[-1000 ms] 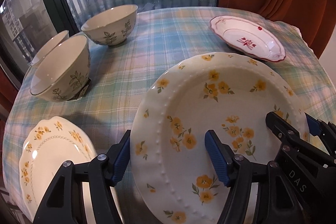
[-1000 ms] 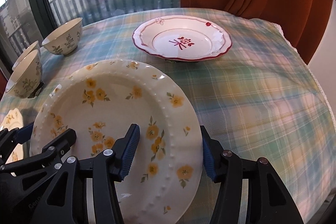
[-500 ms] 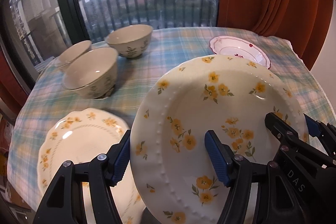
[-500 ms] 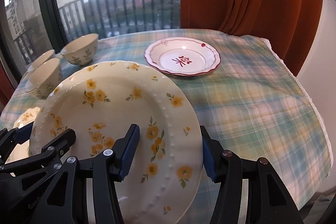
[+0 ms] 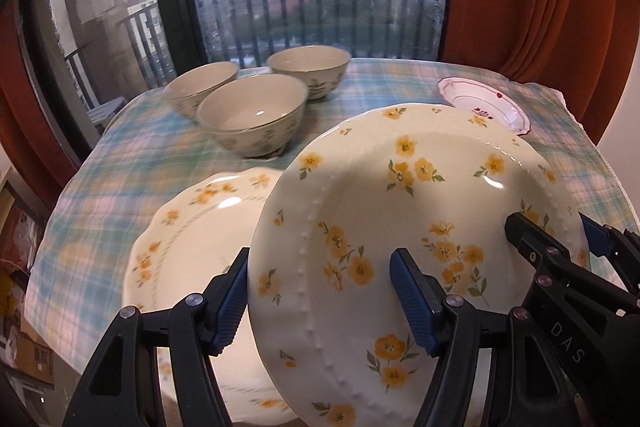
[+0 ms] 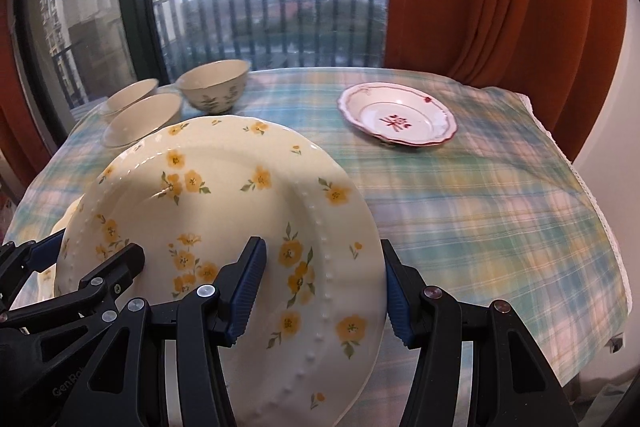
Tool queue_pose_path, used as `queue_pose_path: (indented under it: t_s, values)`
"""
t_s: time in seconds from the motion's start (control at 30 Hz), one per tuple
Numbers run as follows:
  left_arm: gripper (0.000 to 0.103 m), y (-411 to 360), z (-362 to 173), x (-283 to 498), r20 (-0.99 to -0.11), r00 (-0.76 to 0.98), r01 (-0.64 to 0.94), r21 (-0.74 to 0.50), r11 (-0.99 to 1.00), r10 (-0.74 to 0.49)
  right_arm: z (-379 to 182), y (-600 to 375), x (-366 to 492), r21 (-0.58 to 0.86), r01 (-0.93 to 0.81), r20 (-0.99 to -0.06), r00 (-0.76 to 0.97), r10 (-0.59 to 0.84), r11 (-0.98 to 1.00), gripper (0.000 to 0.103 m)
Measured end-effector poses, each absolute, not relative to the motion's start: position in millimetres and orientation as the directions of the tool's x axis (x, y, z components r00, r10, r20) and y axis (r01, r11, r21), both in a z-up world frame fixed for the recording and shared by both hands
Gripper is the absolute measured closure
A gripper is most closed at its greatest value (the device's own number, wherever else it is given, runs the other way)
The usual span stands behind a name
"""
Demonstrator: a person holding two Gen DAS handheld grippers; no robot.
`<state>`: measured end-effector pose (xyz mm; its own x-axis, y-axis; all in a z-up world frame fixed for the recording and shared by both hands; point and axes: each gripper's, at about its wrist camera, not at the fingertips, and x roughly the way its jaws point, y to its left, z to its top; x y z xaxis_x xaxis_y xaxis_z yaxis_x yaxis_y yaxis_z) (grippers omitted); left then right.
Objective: Organize plates and bowls
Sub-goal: 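Lift the flat plate with both grippers and carry it over the scalloped plate, then lower the flat plate onto the scalloped plate with both grippers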
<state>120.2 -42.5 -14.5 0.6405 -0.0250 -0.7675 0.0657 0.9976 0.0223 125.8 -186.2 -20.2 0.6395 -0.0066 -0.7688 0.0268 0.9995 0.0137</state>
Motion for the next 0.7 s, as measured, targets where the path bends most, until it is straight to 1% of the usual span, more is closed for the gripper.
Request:
queue_pose_path:
  t_s: [0.37, 0.6, 0.7]
  values:
    - [0.033, 10.9, -31.4, 111.3, -0.787, 0.617, 0.021, -0.008, 1.0, -0.019, -32.4, -130.3, 124.1, -0.014, -0.028, -0.803, 0.597, 0.006, 1.0, 0.044]
    - [0.033, 40.1, -44.4, 118.2, -0.803, 0.596, -0.008, -0.04, 0.999, -0.028, -39.4, -102.2, 136.5, 0.0, -0.048, -0.827, 0.562, 0.027, 0.999, 0.044]
    - [0.033, 47.3, -49.5, 122.7, -0.809, 0.587, -0.015, -0.056, 0.998, -0.037, -41.3, -93.1, 141.3, -0.023, -0.061, -0.829, 0.559, 0.015, 0.998, 0.044]
